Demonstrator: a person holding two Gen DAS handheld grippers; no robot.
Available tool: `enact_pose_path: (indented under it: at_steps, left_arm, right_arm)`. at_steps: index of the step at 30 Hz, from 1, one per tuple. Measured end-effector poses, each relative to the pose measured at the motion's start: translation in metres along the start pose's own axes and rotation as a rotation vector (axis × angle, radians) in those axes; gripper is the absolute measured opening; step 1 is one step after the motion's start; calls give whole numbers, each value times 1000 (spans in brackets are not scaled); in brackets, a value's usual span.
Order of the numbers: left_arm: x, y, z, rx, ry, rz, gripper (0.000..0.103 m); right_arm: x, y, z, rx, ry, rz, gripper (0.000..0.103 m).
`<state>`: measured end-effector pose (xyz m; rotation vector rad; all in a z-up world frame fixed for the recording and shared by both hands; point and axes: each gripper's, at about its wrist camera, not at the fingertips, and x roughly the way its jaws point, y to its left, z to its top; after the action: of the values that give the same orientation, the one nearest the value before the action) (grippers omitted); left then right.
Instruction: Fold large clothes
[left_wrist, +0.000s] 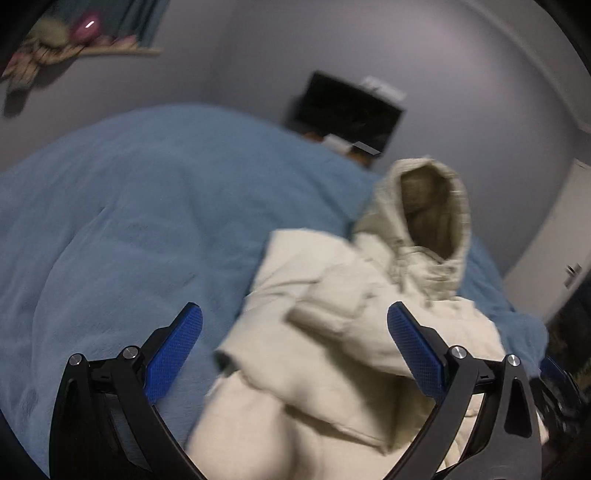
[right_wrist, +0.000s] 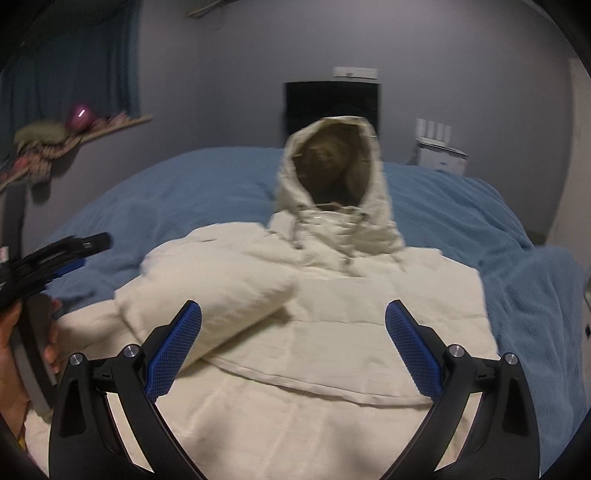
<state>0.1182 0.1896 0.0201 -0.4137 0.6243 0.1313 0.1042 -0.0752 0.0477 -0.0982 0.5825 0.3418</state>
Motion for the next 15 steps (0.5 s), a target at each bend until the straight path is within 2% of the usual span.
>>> enact_pose_path:
  at_steps: [2,5,8,11,15]
  left_arm:
    - [7,5,1,-14,19,57,96]
    - [15,7,4,-10,39,101,96]
    - [23,4,5,25,63,142,96]
    - [31,4,4,67,109,161,96]
    - [38,9,3,60,151,158,96]
  right_arm:
    - [9,16,4,-26,30,17,96]
    - [27,36,9,-46,89,42,96]
    - [37,50,10,-73,107,45,96]
    - [45,63,8,-103,125,48,96]
    - [53,76,1,-146,148,52,96]
